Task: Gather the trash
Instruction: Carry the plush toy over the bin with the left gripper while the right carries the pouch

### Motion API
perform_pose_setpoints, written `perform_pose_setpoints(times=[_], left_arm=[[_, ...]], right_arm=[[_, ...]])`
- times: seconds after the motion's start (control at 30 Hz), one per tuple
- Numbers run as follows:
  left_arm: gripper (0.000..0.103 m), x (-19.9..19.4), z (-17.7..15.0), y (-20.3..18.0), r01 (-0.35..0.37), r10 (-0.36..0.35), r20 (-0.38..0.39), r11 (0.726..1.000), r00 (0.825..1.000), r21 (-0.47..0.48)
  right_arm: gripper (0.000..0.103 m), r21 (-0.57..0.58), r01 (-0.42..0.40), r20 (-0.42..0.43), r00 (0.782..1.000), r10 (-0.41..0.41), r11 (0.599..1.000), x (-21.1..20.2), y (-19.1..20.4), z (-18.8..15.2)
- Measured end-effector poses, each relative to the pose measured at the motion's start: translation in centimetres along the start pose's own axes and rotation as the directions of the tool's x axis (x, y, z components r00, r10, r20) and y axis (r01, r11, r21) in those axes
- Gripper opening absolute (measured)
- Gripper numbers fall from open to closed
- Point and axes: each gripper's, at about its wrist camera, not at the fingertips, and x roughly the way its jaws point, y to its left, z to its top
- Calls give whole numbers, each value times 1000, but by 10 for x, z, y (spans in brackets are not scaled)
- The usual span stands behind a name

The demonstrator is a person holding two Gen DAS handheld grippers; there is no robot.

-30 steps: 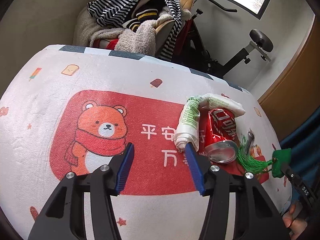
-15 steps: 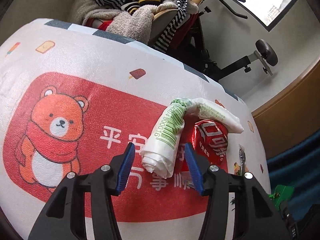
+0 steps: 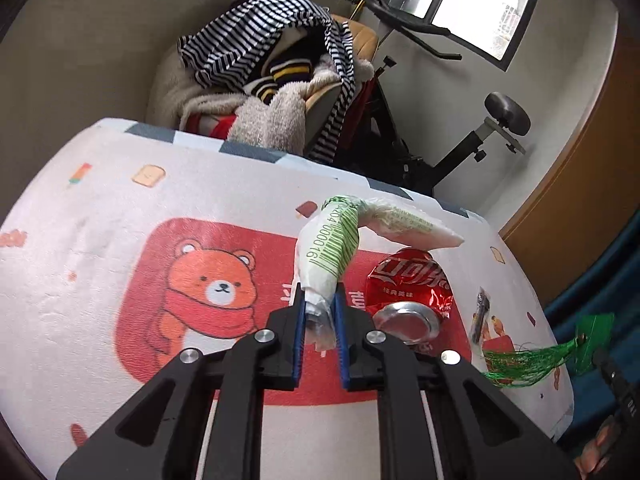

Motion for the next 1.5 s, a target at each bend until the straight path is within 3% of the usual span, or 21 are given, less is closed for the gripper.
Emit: perform_pose_setpoints(times=[0.3, 0.8, 1.13, 1.5], left_arm=[[13, -109, -20, 29, 48, -48, 50, 999, 998, -7], [13, -227, -131, 39, -11, 10, 18, 996, 1000, 94], [13, -267, -197, 31, -11, 14, -16, 985, 1000, 172], [14, -267, -245, 29, 0, 34, -144, 973, 989, 231]], right_arm=[[46, -96, -108, 55, 992, 114, 989, -42, 44, 14], [46, -165, -204, -11, 979, 205, 965, -100, 94, -23], [46, -223, -248, -67, 969, 239, 943, -130, 115, -59], [47, -253, -290, -111, 956, 270, 923, -148, 123, -81]])
